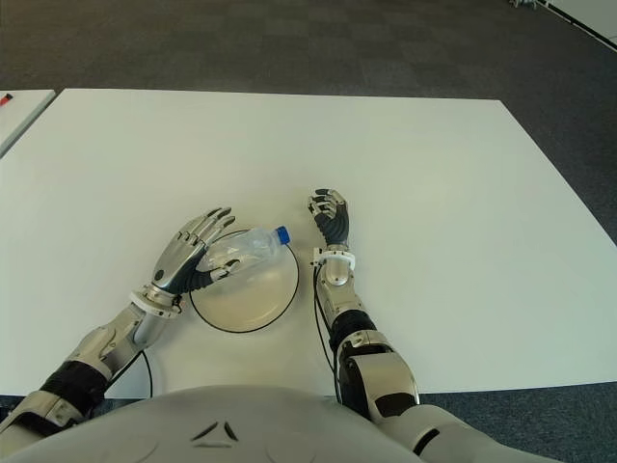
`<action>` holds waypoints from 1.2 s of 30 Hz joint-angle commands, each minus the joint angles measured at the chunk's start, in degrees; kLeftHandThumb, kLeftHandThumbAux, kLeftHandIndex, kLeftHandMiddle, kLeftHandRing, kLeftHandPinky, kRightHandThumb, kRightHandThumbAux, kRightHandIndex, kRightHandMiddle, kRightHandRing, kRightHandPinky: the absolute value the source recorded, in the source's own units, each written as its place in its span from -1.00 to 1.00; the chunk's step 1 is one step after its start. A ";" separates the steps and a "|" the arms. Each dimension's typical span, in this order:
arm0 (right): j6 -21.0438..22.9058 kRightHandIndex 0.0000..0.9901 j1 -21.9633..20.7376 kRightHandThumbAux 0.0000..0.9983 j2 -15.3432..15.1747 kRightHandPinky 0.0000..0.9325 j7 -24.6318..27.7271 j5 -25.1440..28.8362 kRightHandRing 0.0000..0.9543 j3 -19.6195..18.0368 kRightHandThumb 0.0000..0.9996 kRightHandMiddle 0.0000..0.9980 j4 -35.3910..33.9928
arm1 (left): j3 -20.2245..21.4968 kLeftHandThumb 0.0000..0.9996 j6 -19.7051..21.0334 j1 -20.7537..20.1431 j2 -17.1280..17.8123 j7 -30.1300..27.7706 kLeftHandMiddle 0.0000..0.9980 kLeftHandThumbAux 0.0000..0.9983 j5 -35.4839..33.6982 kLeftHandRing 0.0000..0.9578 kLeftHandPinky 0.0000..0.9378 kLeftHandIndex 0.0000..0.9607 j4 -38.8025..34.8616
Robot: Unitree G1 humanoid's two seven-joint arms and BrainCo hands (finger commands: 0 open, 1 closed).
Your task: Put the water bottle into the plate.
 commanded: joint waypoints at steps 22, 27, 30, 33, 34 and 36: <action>1.88 -0.30 1.17 0.35 0.78 0.26 0.79 0.38 0.12 -0.61 0.88 -0.04 2.30 | 0.02 -0.06 2.30 1.79 1.65 -2.26 -1.00 -0.68 -0.79 -1.00 -1.00 -1.00 -2.85; 1.64 -0.30 1.15 0.35 0.81 0.26 0.55 0.19 0.11 -0.56 0.88 -0.04 2.46 | 0.11 -0.07 1.62 1.78 1.85 -1.63 -1.00 -0.67 -0.93 -1.00 -1.00 -1.00 -2.71; 1.57 -0.30 1.13 0.35 0.80 0.26 0.45 0.06 0.11 -0.50 0.88 -0.03 2.52 | 0.05 -0.06 1.09 1.61 1.93 -0.87 -1.00 -0.66 -0.87 -1.00 -1.00 -1.00 -2.23; 1.54 -0.30 1.07 0.35 0.78 0.27 0.45 0.07 0.11 -0.50 0.88 -0.03 2.67 | -0.02 -0.06 0.75 1.43 1.96 -0.35 -1.00 -0.65 -0.79 -1.00 -1.00 -1.00 -1.91; 1.53 -0.30 1.05 0.35 0.77 0.28 0.44 0.07 0.12 -0.50 0.88 -0.03 2.71 | -0.04 -0.06 0.64 1.38 1.96 -0.17 -1.00 -0.65 -0.76 -1.00 -1.00 -1.00 -1.80; 1.50 -0.30 1.02 0.35 0.74 0.30 0.44 0.06 0.12 -0.49 0.88 -0.03 2.81 | -0.08 -0.05 0.33 1.25 1.97 0.29 -1.00 -0.64 -0.67 -1.00 -1.00 -1.00 -1.53</action>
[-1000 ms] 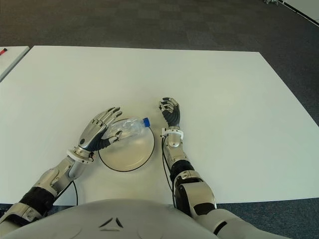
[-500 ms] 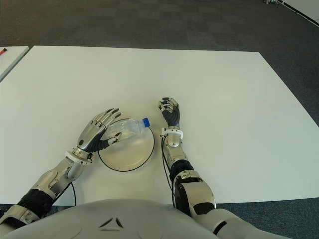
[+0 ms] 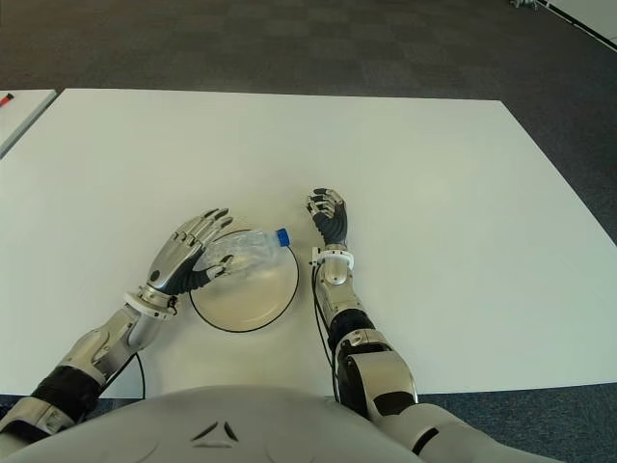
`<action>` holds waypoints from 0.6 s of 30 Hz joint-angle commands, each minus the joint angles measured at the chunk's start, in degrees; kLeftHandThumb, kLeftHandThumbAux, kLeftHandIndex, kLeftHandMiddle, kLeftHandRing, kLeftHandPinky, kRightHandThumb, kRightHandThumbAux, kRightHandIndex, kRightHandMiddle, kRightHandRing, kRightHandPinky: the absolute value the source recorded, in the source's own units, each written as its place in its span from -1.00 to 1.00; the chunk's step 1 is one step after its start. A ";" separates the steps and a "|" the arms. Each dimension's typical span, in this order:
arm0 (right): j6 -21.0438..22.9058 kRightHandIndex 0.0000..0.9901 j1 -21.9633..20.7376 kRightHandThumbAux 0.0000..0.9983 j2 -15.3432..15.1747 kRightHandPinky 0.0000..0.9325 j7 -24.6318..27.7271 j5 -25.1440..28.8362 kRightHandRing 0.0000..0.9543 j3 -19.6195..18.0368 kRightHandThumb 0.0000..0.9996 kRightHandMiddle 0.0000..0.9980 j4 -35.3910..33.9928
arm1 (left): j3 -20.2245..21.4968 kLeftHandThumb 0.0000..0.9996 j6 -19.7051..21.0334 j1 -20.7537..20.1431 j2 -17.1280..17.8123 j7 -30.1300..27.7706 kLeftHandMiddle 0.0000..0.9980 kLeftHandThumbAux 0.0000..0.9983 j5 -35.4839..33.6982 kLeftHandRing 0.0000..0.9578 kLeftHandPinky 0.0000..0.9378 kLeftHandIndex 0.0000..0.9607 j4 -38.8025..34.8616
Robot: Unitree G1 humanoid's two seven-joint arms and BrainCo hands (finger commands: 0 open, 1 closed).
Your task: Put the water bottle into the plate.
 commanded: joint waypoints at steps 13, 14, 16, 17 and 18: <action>1.80 -0.30 1.47 0.35 0.33 0.27 0.48 0.26 0.12 -0.04 0.88 -0.03 2.13 | -0.14 -0.07 -1.08 -0.61 0.49 1.83 -1.00 -0.65 -0.11 -1.00 -1.00 -1.00 1.41; 1.75 -0.30 1.48 0.35 0.34 0.27 0.44 0.24 0.12 -0.03 0.88 -0.03 2.14 | -0.10 -0.07 -1.14 -0.62 0.49 1.83 -1.00 -0.65 -0.19 -1.00 -1.00 -1.00 1.43; 1.55 -0.30 1.50 0.35 0.35 0.27 0.26 0.15 0.12 -0.01 0.88 -0.03 2.16 | 0.01 -0.07 -1.35 -0.63 0.47 1.91 -1.00 -0.65 -0.42 -1.00 -1.00 -1.00 1.48; 1.50 -0.30 1.50 0.35 0.36 0.27 0.22 0.13 0.12 0.00 0.88 -0.03 2.17 | 0.04 -0.07 -1.42 -0.64 0.46 1.94 -1.00 -0.65 -0.48 -1.00 -1.00 -1.00 1.50; 1.41 -0.30 1.47 0.35 0.37 0.27 0.15 0.14 0.12 -0.03 0.88 -0.03 2.23 | 0.17 -0.07 -1.68 -0.71 0.52 2.21 -1.00 -0.65 -0.56 -1.00 -1.00 -1.00 1.50</action>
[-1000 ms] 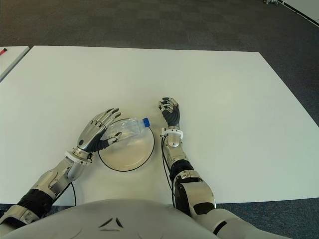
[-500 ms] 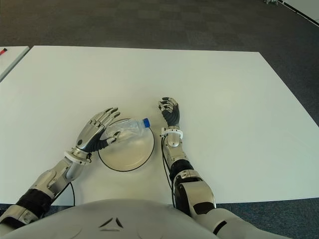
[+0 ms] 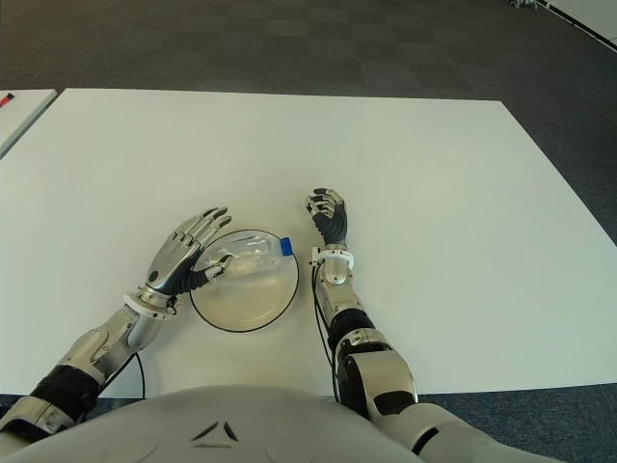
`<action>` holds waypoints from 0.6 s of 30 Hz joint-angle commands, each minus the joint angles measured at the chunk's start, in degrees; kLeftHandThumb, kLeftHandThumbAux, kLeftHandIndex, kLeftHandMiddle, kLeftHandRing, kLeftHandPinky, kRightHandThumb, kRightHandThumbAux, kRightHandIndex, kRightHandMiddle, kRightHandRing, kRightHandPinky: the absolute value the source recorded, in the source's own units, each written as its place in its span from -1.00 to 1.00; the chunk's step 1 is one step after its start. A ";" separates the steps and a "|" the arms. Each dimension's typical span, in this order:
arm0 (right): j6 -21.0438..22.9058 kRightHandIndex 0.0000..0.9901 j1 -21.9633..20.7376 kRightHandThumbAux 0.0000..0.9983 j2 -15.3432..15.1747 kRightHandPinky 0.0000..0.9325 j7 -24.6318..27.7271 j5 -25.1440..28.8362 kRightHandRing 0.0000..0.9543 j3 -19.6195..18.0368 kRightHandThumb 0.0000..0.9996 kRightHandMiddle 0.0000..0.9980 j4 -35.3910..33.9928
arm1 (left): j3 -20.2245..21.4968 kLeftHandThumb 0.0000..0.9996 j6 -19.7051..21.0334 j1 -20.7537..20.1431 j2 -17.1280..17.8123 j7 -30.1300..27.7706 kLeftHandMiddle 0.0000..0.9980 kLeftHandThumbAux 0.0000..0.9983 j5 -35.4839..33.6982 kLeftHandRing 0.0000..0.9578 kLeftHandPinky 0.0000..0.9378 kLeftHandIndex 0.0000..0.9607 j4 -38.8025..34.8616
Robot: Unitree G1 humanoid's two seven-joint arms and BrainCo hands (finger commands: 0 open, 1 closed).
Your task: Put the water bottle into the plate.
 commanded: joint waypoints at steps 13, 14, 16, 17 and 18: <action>1.01 -0.31 1.39 0.35 0.43 0.31 0.05 0.34 0.14 -0.21 0.88 -0.02 2.62 | 2.64 -0.16 -3.80 -0.77 1.77 2.98 -1.00 -0.65 -1.40 -1.00 -1.00 -1.00 -1.46; 1.08 -0.31 1.36 0.35 0.40 0.31 0.12 0.36 0.14 -0.23 0.88 -0.02 2.66 | 2.96 -0.17 -4.10 -0.73 1.87 3.16 -1.00 -0.65 -1.55 -1.00 -1.00 -1.00 -1.79; 1.15 -0.31 1.33 0.35 0.38 0.31 0.21 0.38 0.14 -0.25 0.88 -0.02 2.72 | 3.30 -0.18 -4.46 -0.69 1.94 3.34 -1.00 -0.66 -1.70 -1.00 -1.00 -1.00 -2.10; 1.19 -0.31 1.32 0.35 0.37 0.31 0.25 0.39 0.14 -0.26 0.88 -0.02 2.72 | 3.54 -0.19 -4.62 -0.63 1.88 3.37 -1.00 -0.66 -1.85 -1.00 -1.00 -1.00 -2.24; 1.17 -0.31 1.31 0.35 0.38 0.31 0.29 0.43 0.14 -0.29 0.88 -0.02 2.73 | 4.00 -0.19 -4.83 -0.55 1.86 3.22 -1.00 -0.66 -2.33 -1.00 -1.00 -1.00 -2.62</action>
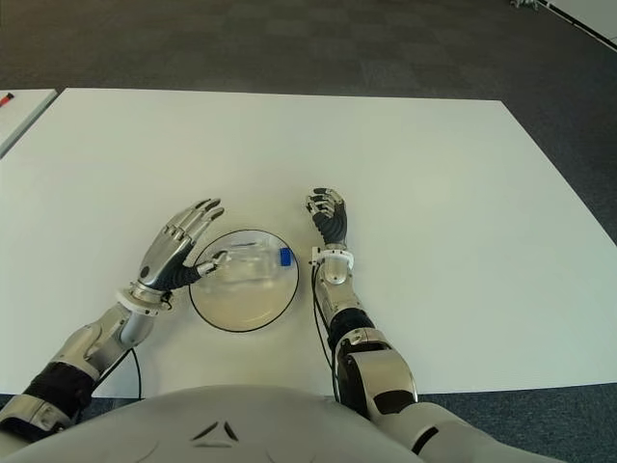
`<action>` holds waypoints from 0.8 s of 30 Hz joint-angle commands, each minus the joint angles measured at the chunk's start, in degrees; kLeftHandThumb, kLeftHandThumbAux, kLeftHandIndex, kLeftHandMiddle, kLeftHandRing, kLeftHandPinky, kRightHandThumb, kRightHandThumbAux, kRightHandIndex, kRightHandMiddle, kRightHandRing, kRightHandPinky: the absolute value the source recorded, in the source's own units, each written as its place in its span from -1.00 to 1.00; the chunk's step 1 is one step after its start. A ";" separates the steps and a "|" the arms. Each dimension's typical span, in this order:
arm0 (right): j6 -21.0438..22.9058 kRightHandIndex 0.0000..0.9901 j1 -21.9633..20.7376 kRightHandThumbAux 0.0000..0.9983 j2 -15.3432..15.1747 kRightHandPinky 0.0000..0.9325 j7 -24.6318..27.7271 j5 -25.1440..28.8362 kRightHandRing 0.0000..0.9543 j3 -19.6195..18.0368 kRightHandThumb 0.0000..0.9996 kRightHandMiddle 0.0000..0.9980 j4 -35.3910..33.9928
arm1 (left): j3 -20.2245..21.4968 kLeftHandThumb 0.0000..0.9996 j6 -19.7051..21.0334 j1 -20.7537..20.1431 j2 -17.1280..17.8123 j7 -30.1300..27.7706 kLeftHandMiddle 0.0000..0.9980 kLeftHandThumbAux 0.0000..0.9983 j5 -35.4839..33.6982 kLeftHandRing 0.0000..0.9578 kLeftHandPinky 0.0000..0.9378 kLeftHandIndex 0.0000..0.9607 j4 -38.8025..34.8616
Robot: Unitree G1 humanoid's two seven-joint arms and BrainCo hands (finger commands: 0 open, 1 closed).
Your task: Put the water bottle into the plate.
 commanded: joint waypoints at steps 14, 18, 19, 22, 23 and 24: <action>1.51 -0.30 1.61 0.35 0.50 0.26 1.07 0.86 0.12 -0.54 0.88 -0.02 2.09 | 4.85 -0.23 -4.15 -1.23 -0.04 -0.31 -1.00 -0.66 -5.53 -1.00 -1.00 -1.00 -2.29; 1.33 -0.30 1.66 0.35 0.55 0.26 1.39 1.11 0.12 -0.65 0.88 -0.02 2.12 | 5.80 -0.23 -4.27 -1.01 0.11 0.14 -1.00 -0.65 -4.98 -1.00 -1.00 -1.00 -3.12; 1.32 -0.30 1.67 0.35 0.55 0.26 1.44 1.15 0.13 -0.67 0.88 -0.02 2.14 | 6.00 -0.23 -4.19 -0.88 0.14 0.23 -1.00 -0.65 -4.78 -1.00 -1.00 -1.00 -3.38; 1.37 -0.30 1.69 0.35 0.53 0.25 1.53 1.18 0.13 -0.68 0.88 -0.02 2.13 | 6.66 -0.24 -3.59 -0.33 0.25 0.44 -1.00 -0.65 -4.13 -1.00 -1.00 -1.00 -4.57; 1.40 -0.30 1.69 0.35 0.52 0.26 1.56 1.18 0.13 -0.69 0.88 -0.03 2.14 | 6.87 -0.24 -3.34 -0.16 0.26 0.48 -1.00 -0.65 -3.91 -1.00 -1.00 -1.00 -4.99; 1.44 -0.30 1.69 0.35 0.52 0.26 1.62 1.20 0.13 -0.71 0.88 -0.03 2.15 | 7.13 -0.24 -2.93 0.05 0.23 0.49 -1.00 -0.65 -3.65 -1.00 -1.00 -1.00 -5.52</action>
